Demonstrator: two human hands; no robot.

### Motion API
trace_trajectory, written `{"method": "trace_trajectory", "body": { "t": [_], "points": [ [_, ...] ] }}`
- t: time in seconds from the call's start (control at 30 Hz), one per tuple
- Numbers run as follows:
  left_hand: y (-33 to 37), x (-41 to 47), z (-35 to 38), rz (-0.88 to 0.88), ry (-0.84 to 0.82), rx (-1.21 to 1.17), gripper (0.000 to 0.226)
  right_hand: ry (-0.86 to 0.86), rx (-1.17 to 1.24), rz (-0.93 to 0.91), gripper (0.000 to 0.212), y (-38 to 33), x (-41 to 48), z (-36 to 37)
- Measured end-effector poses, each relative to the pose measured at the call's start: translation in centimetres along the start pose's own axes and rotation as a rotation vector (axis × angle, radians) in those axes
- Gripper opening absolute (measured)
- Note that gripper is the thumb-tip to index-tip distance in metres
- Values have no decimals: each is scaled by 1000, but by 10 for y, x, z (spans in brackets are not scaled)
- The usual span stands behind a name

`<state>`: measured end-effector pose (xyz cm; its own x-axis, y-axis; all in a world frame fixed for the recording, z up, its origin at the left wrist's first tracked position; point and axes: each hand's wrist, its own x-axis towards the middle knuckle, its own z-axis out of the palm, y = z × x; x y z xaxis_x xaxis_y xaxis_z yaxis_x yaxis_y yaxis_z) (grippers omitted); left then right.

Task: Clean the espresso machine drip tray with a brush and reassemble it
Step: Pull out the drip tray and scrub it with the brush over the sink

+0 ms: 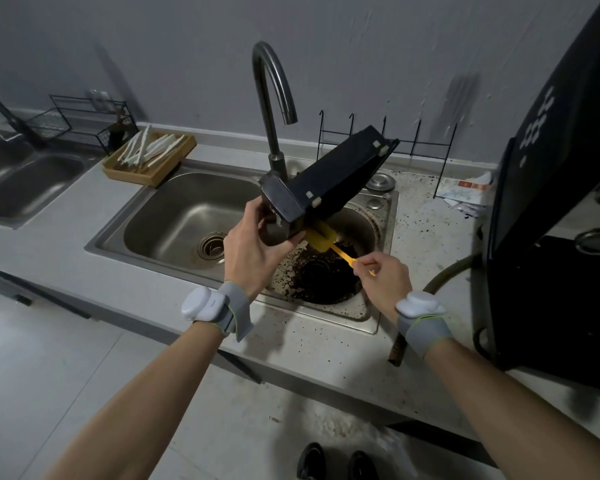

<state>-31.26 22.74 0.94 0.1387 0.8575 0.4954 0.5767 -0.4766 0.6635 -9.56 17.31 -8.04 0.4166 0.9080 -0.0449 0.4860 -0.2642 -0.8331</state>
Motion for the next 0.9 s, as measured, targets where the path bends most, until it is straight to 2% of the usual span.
{"method": "trace_trajectory", "body": {
  "t": [0.13,0.2,0.27,0.33,0.53,0.67,0.77,0.9],
  "points": [
    [-6,0,-6,17,5,34,63,49,-122,67,8,16,2,-26],
    [-7,2,-8,3,11,28,64,80,-9,-5,9,14,1,-32],
    [-6,2,-5,-4,1,19,64,32,147,-107,7,2,-1,-26],
    [-3,1,-1,-3,-2,9,64,-18,183,-137,3,-9,-1,-15],
    [-3,1,2,-6,2,-32,64,-44,-48,-49,9,-1,1,-5],
    [-8,0,-1,-9,14,-23,63,129,-120,-7,8,17,4,-32],
    [-8,1,0,-19,1,-21,65,225,48,-39,5,7,5,-38],
    [-2,-2,7,-48,12,-45,64,224,190,49,9,-16,5,-12]
  ]
}}
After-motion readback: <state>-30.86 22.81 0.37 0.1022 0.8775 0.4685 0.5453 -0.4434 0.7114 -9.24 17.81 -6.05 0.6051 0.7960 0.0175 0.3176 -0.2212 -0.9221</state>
